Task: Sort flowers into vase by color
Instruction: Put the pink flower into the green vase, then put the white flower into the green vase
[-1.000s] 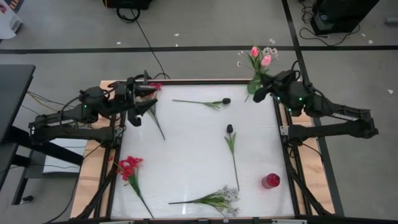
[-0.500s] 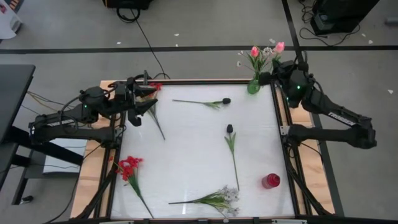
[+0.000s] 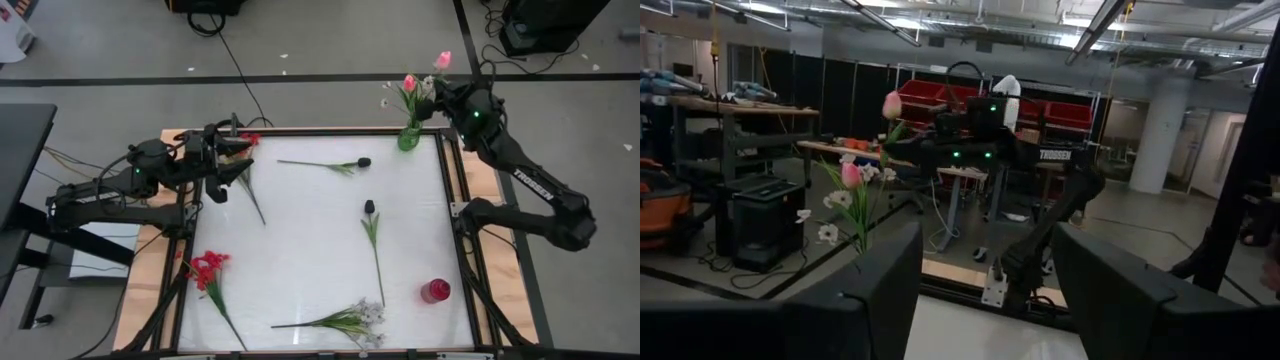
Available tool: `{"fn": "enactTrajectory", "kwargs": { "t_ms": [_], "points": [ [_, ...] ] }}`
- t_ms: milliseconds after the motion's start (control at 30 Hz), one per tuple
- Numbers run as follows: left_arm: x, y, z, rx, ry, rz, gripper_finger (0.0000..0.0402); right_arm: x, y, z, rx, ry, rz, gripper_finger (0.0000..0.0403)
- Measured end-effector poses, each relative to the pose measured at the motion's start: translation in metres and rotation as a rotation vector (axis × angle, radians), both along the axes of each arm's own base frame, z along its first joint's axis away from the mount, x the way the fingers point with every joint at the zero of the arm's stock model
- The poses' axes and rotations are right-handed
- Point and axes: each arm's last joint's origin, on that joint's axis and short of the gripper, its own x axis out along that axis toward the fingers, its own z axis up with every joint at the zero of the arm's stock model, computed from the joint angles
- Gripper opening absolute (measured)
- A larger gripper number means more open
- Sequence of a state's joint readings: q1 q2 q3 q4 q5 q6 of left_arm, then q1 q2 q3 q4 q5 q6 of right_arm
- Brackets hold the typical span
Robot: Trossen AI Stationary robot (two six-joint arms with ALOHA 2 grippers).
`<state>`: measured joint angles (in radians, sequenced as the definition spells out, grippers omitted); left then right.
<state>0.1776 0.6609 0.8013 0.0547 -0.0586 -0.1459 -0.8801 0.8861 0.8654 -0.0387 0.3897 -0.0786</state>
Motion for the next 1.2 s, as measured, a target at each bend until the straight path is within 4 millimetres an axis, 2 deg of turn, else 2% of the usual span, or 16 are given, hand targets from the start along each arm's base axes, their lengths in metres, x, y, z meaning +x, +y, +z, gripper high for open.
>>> {"fn": "enactTrajectory", "kwargs": {
  "t_ms": [300, 467, 867, 1067, 1200],
  "points": [
    [0.0, 0.0, 0.0, 0.0, 0.0, 0.0, 0.0229, 0.002, -0.025, -0.014, 0.072, -0.021, 0.02, 0.0005],
    [0.0, 0.0, 0.0, 0.0, 0.0, 0.0, 0.0229, 0.001, -0.03, -0.019, 0.12, -0.101, -0.083, 0.0035],
    [0.0, 0.0, 0.0, 0.0, 0.0, 0.0, 0.0229, -0.002, -0.024, -0.024, 0.223, -0.157, -0.087, 0.0157],
    [0.0, 0.0, 0.0, 0.0, 0.0, 0.0, 0.0229, -0.006, -0.014, -0.019, 0.376, -0.262, -0.04, 0.0188],
    [0.0, 0.0, 0.0, 0.0, 0.0, 0.0, 0.0229, -0.008, -0.007, -0.004, 0.469, -0.301, -0.016, 0.0192]
  ]
}}
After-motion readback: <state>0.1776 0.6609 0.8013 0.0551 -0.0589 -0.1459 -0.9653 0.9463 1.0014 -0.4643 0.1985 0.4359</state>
